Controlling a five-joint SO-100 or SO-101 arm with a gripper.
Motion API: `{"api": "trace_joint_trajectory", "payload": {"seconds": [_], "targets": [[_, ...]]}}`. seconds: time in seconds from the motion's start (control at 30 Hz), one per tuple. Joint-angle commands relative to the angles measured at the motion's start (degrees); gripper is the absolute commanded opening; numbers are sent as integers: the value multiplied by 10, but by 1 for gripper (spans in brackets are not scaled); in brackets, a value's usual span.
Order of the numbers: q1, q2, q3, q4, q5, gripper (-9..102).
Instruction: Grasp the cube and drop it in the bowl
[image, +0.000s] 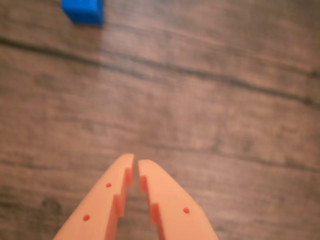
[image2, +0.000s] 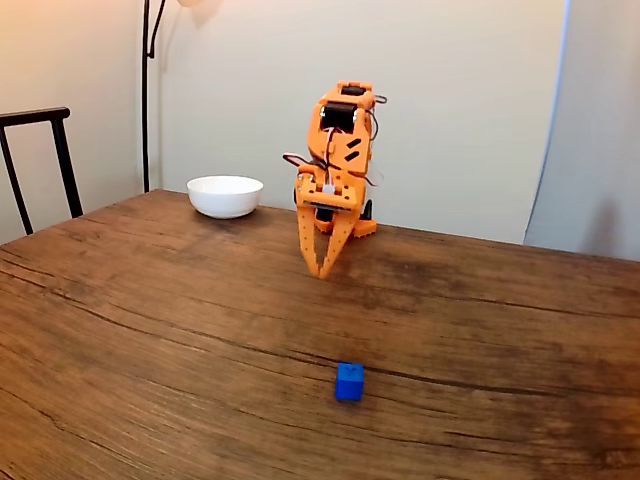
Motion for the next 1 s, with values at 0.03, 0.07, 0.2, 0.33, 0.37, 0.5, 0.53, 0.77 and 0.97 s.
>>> {"api": "trace_joint_trajectory", "payload": {"seconds": [0.03,0.07,0.2,0.33,0.37,0.5,0.53,0.77,0.97], "targets": [[-6,-33,-86,-12,4,0],[-9,-46,-98,-25,4,0],[-19,-101,-119,-103,-1,0],[-27,-137,-122,-158,-4,0],[-27,-142,-122,-173,-5,0],[-28,-155,-122,-227,-5,0],[-28,-157,-122,-238,-5,1],[-44,-192,-122,-304,-30,19],[-59,-223,-122,-382,-31,24]]}}
